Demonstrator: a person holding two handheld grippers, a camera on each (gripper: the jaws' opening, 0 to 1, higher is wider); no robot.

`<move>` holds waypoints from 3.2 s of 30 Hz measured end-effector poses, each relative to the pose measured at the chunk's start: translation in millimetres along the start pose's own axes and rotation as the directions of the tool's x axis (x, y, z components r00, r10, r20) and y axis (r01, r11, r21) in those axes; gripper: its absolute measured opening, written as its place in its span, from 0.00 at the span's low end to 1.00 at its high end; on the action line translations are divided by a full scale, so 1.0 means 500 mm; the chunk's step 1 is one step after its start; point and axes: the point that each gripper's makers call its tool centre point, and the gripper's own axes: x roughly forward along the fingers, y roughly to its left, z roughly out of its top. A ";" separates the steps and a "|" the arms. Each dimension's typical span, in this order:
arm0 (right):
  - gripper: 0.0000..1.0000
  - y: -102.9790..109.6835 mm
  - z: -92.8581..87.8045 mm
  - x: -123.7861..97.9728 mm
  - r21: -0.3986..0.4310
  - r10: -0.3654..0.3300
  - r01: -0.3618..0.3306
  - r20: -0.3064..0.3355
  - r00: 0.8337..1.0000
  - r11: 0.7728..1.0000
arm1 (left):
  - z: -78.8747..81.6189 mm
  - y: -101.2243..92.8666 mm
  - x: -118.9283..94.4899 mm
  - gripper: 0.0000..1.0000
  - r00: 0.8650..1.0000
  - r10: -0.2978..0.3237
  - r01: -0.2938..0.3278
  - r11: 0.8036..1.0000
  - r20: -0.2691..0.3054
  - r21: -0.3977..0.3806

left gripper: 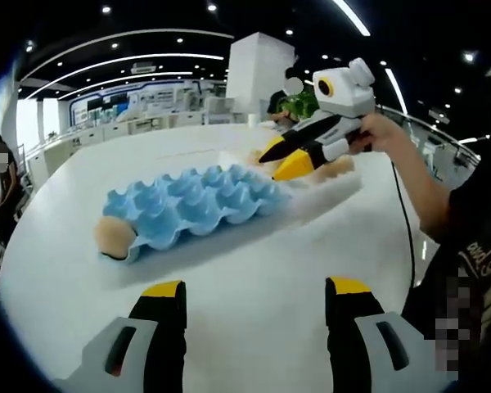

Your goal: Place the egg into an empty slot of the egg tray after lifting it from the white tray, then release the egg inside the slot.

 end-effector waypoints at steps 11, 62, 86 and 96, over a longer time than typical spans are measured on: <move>0.32 -0.025 -0.035 -0.043 0.027 -0.050 0.051 -0.012 0.999 0.998 | 0.004 -0.009 0.010 0.70 1.000 -0.013 0.013 1.000 -0.004 0.008; 0.34 -0.070 -0.149 -0.125 0.077 -0.154 0.164 -0.122 0.980 0.983 | 0.020 -0.060 0.033 0.70 0.998 -0.064 0.064 0.997 -0.006 0.050; 0.27 -0.078 -0.156 -0.127 0.101 -0.149 0.162 -0.118 0.982 0.982 | 0.011 -0.061 0.033 0.70 0.998 -0.068 0.068 0.997 -0.008 0.043; 0.27 -0.080 -0.155 -0.129 0.096 -0.156 0.168 -0.116 0.981 0.981 | 0.009 -0.059 0.034 0.70 0.998 -0.069 0.070 0.997 -0.007 0.037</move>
